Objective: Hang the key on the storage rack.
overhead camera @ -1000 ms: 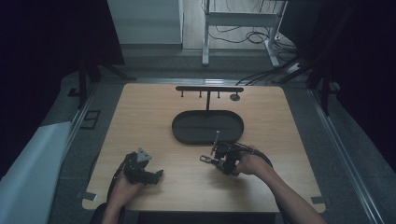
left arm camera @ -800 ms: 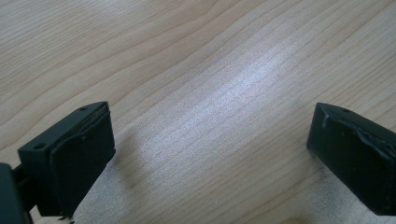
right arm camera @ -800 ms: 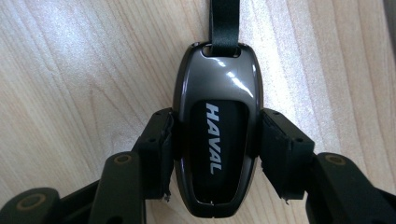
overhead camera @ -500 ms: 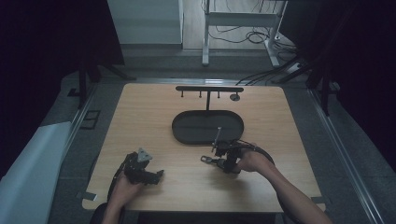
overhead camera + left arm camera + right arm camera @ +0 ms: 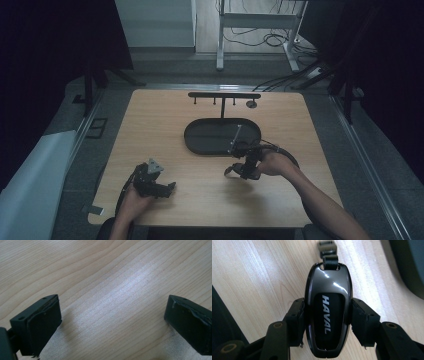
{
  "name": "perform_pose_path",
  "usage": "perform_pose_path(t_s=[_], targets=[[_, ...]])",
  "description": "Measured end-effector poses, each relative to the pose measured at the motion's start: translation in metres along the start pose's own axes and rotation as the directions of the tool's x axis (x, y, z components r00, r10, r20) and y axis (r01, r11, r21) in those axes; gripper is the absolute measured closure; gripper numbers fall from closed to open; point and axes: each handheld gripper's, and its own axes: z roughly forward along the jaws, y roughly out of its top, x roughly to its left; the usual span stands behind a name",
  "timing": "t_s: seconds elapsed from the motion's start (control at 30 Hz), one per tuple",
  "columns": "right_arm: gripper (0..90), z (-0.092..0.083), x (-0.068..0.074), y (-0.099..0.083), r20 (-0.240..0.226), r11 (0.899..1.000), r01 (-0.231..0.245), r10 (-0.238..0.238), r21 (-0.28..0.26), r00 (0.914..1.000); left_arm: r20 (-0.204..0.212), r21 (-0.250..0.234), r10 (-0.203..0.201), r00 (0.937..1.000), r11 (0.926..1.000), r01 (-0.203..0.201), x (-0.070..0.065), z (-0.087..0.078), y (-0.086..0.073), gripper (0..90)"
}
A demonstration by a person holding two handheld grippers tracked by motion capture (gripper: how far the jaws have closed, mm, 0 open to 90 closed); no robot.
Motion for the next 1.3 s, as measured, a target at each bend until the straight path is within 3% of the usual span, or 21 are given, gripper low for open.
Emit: perform_pose_path(t_s=[0.73, 0.97, 1.2, 1.3], targets=[[48.9, -0.047, -0.025, -0.005, 0.011, 0.996, -0.091, 0.091, -0.026, 0.9958, -0.002, -0.002, -0.004, 1.0000, 1.0000, 0.004, 0.001, 0.000, 0.000, 1.0], [48.9, -0.068, -0.039, -0.008, 0.021, 0.987, -0.158, 0.159, -0.038, 0.9871, 0.001, -0.001, -0.004, 1.0000, 1.0000, 0.004, 0.001, 0.000, 0.000, 1.0], [48.9, -0.081, -0.050, -0.011, 0.018, 0.980, -0.189, 0.190, -0.057, 0.9816, 0.002, -0.001, -0.004, 1.0000, 1.0000, 0.004, 0.002, 0.000, 0.000, 1.0], [48.9, -0.091, -0.059, -0.013, 0.027, 0.974, -0.218, 0.220, -0.064, 0.9751, 0.002, -0.001, -0.003, 1.0000, 1.0000, 0.003, 0.002, 0.000, 0.000, 1.0]])
